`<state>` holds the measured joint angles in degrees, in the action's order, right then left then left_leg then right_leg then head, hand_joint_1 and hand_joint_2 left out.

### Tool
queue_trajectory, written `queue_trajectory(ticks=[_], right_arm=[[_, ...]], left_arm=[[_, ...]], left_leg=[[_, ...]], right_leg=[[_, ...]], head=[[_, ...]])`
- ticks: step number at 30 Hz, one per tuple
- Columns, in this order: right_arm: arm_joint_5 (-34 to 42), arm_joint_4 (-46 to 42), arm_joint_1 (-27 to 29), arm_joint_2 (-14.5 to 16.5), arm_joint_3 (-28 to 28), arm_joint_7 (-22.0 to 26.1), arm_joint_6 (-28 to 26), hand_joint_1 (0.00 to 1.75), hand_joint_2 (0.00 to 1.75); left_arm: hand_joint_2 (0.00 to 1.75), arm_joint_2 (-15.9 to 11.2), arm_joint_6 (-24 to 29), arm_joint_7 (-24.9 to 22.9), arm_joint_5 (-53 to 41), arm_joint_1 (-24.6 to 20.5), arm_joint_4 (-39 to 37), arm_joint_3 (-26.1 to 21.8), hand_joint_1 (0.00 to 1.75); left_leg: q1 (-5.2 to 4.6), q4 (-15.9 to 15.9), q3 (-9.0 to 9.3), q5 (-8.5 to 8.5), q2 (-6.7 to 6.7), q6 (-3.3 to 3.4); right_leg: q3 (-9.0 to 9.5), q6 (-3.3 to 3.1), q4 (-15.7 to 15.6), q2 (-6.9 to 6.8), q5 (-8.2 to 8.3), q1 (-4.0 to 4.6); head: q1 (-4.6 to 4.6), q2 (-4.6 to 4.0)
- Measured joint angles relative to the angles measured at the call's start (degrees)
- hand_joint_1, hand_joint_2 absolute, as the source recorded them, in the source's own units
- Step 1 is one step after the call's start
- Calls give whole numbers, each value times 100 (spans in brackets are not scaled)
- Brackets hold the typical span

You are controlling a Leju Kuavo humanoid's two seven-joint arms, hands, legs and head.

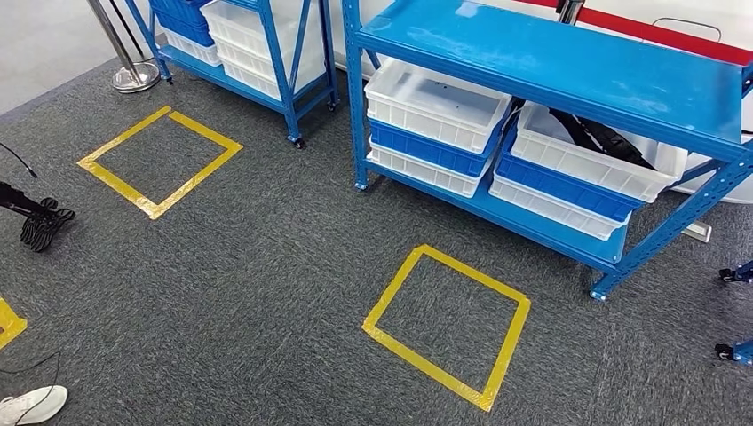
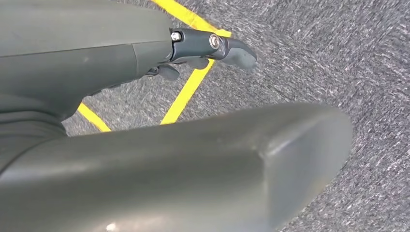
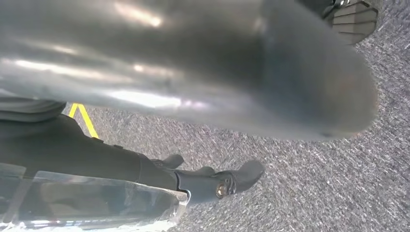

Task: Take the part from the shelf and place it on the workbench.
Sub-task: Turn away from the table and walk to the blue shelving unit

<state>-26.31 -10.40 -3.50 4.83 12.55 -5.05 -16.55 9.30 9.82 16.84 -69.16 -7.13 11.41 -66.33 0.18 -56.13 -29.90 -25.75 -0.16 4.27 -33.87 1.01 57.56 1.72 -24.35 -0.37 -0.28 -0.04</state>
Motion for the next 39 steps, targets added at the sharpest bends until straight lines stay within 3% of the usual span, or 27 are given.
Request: queue_trajectory(ticks=[1, 3, 5, 6, 8, 9, 10, 12, 13, 16, 18, 20, 21, 22, 23, 25, 27, 28, 30, 32, 35, 36, 37, 38, 39], right_arm=[[-5, 0, -5, -8, 0, 1, -4, 0, 0], [-14, 0, -9, -24, 0, -1, -7, 0, 0], [-14, 1, 1, -35, 0, -17, -9, 0, 0], [-12, 2, 5, -43, 0, -28, -12, 0, 0], [-9, 1, 3, -61, 0, -44, -20, 0, 0], [-9, 1, -4, -54, 0, -49, -23, 0, 0], [-10, 0, -11, -51, 0, -55, -29, 0, 0], [-16, 1, -12, -41, 0, -70, -39, 0, 0], [-21, 1, -10, -47, 0, -75, -44, 0, 0], [-33, 2, -6, -41, 0, -88, -46, 0, 0], [-43, 2, -5, -38, 0, -103, -47, 0, 0], [-52, 2, -3, -38, 0, -118, -50, 0, 0], [-55, 2, -1, -38, 0, -123, -53, 0, 0], [-59, 2, 0, -39, 0, -126, -56, 0, 0], [-61, 2, -1, -38, 0, -128, -59, 0, 0], [-64, 3, -4, -14, 0, -128, -61, 0, 0], [-68, 3, -8, 14, 0, -128, -69, 0, 0], [-70, 4, -9, 30, 0, -128, -73, 0, 0], [-71, 2, -14, 39, 0, -129, -76, 0, 0], [-74, 1, -12, 29, 1, -129, -76, 0, 0], [-84, 0, -8, -4, 1, -128, -76, 0, 0], [-89, 0, -2, -18, 1, -129, -76, 0, 0], [-93, 0, 6, -33, 1, -129, -76, 0, 0], [-100, 0, 13, -46, 1, -129, -75, 0, 0], [-105, 0, 16, -57, 1, -129, -74, 0, 0]], left_arm=[[0, 4, -19, 13, 15, -2, 0, -1, 0], [0, 8, -66, 34, 41, 0, -1, -2, 0], [0, 8, -132, 60, 47, 6, -2, -3, 0], [0, 9, -170, 78, 48, 6, -3, -3, 0], [0, 16, -216, 109, 49, 4, -3, -3, 0], [0, 14, -227, 123, 52, 3, -2, -4, 0], [0, 14, -229, 134, 57, 2, 1, -4, 0], [0, 7, -227, 156, 72, 2, 4, -5, 0], [0, 10, -227, 165, 77, 1, 4, -5, 0], [0, 9, -225, 184, 83, 2, 4, -7, 0], [0, 9, -224, 198, 84, 3, 4, -8, 0], [0, 10, -224, 205, 85, 7, 3, -8, 0], [0, 11, -224, 206, 85, 12, 3, -8, 0], [0, 11, -224, 207, 84, 16, 2, -8, 0], [0, 12, -224, 207, 84, 19, 2, -8, 0], [0, -7, -223, 208, 83, 18, 9, -8, 0], [0, -28, -219, 214, 83, 14, 19, -8, 0], [0, -39, -216, 216, 83, 13, 25, -8, 0], [0, -33, -213, 217, 83, 11, 28, -8, 0], [0, -23, -213, 219, 83, 7, 28, -8, 0], [0, -2, -214, 211, 87, 3, 28, -8, 0], [0, 7, -215, 207, 90, 6, 28, -8, 0], [0, 16, -215, 204, 93, 11, 28, -9, 0], [0, 25, -215, 203, 97, 16, 27, -9, 0], [0, 33, -213, 203, 101, 19, 27, -10, 0]], left_leg=[[15, 81, 9, 71, 15, 7], [21, 124, -44, 139, 47, -4], [28, 116, -112, 172, 78, -51], [38, 106, -140, 187, 87, -77], [67, 39, -191, 188, 102, -148], [68, -19, -224, 168, 110, -200], [63, -79, -250, 136, 117, -254], [48, -148, -273, 83, 124, -332], [58, -159, -269, 70, 124, -348], [115, -299, -313, -34, 110, -382], [134, -834, -548, -358, 83, -422], [134, -1615, -938, -704, 68, -439], [130, -1849, -1071, -749, 65, -424], [119, -1860, -1099, -674, 61, -384], [97, -1638, -1011, -500, 55, -320], [7, -862, -652, -96, 24, -109], [-92, -382, -430, 68, 12, 59], [-126, -321, -406, 63, 18, 93], [-134, -155, -323, 106, 26, 122], [-91, 94, -164, 191, 39, 156], [-59, 214, -68, 227, 56, 132], [-50, 211, -61, 211, 56, 101], [-36, 207, -48, 191, 53, 64], [-13, 193, -31, 165, 50, 17], [16, 157, -15, 127, 49, -44]], right_leg=[[-108, -10, 208, -37, -125, 1], [-441, -32, 931, -86, -512, -41], [-627, 36, 1428, -101, -719, -98], [-546, 108, 1352, -114, -686, -131], [-84, 266, 616, -165, -469, -205], [127, 303, 254, -187, -378, -217], [262, 282, 27, -198, -331, -212], [284, 145, -22, -187, -335, -172], [284, 77, -10, -178, -337, -171], [321, -23, -12, -159, -319, -198], [325, -70, -13, -150, -298, -177], [313, -89, -9, -144, -294, -130], [312, -95, -8, -137, -297, -100], [319, -101, -9, -125, -302, -68], [331, -109, -10, -111, -307, -34], [359, -122, -17, -84, -318, 14], [371, -116, -36, -72, -326, 16], [374, -104, -48, -71, -330, 3], [397, -71, -96, -76, -328, 4], [312, -67, 87, -96, -425, 31], [-245, -56, 1094, -110, -806, -27], [-415, -13, 1355, -112, -865, -62], [-492, 55, 1421, -117, -834, -101], [-451, 147, 1256, -127, -707, -145], [-302, 251, 891, -147, -512, -189]], head=[[11, 0], [31, 2], [44, 1], [49, 1], [59, 0], [74, 0], [79, 1], [77, 1], [63, 1], [52, 0], [39, 0], [33, 0], [32, 0], [33, 0], [33, 1], [49, 1], [79, 0], [91, 0], [74, 1], [85, 1], [109, 1], [113, 1], [111, 1], [113, 1], [115, 0]])
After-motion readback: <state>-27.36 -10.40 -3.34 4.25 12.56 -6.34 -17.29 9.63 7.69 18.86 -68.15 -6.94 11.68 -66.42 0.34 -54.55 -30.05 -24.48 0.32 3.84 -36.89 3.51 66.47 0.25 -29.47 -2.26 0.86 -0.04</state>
